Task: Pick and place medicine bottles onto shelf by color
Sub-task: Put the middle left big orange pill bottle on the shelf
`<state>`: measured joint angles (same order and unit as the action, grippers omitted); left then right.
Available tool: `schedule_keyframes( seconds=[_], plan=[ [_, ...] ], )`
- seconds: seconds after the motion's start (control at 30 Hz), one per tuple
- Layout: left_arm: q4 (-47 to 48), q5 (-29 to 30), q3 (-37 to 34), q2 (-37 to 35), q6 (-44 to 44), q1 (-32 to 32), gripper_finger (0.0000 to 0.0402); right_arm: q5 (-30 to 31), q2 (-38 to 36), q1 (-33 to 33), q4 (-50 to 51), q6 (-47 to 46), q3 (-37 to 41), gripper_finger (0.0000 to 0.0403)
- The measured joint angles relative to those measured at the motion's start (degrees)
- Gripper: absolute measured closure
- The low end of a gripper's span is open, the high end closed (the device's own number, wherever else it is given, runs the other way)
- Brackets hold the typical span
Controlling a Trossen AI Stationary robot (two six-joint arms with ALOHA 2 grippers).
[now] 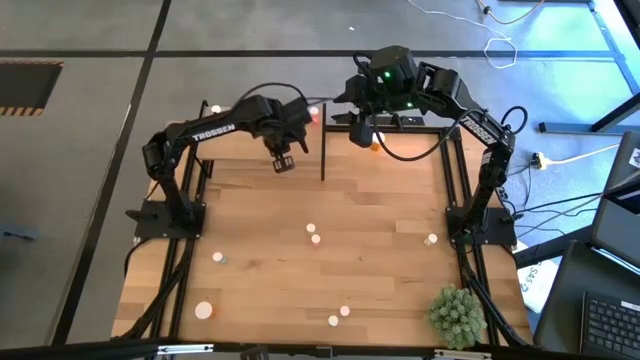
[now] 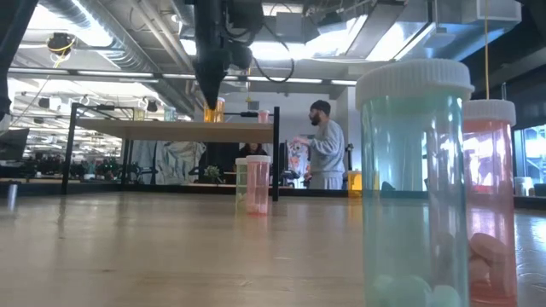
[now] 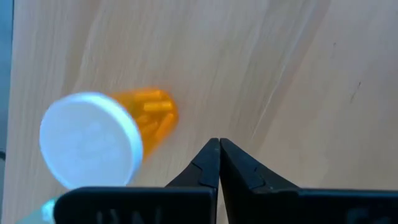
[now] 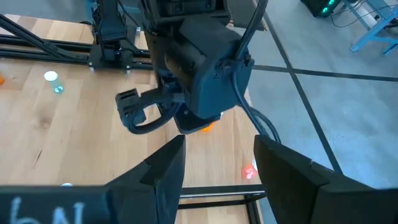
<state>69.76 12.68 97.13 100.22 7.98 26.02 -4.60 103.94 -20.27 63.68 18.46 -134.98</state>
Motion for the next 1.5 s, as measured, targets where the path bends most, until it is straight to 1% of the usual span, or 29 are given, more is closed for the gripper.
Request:
schedule_keyframes(
  seconds=[0.07, 0.2, 0.27, 0.6, 1.03, 1.2, 1.33, 1.5],
  plan=[
    [-1.52, 0.55, -0.12, 0.0, 0.11, -0.17, 0.04, 0.0, 0.0, 0.0, 0.0, 0.0, 0.0, 0.021],
    [-2.8, 4.59, -0.12, 0.0, 0.99, -0.24, 0.0401, 0.0, 0.0, 0.0, 0.01, 0.01, 0.0, 0.021],
    [-2.78, 5.58, -0.12, 0.0, 1.55, -0.03, 0.0401, 0.0, 0.0, 0.0, 0.0, 0.02, 0.0, 0.021],
    [-3.05, 6.37, -0.12, 0.0, 3.32, 1.48, 0.0401, 0.0, 0.0, -0.01, 0.01, 0.0, 0.0, 0.021],
    [-6.03, 6.48, -0.12, 0.0, 9.13, 4.87, 0.0401, 0.0, 0.0, -0.01, 0.0, 0.02, 0.0, 0.021],
    [-5.82, 6.36, -0.12, -0.58, 9.47, 3.51, 0.0401, 0.0, 0.0, -0.01, 0.0, 0.01, 0.0, 0.021],
    [-5.84, 6.39, -0.06, -2.52, 10.57, 0.89, 0.0401, 0.0, 0.0, -0.02, 0.01, 0.01, 0.0, 0.021],
    [-2.25, 6.29, -0.06, -2.91, 9.14, -0.48, 0.0401, 0.0, 0.0, -0.01, 0.0, 0.01, 0.0, 0.021]
  ],
)
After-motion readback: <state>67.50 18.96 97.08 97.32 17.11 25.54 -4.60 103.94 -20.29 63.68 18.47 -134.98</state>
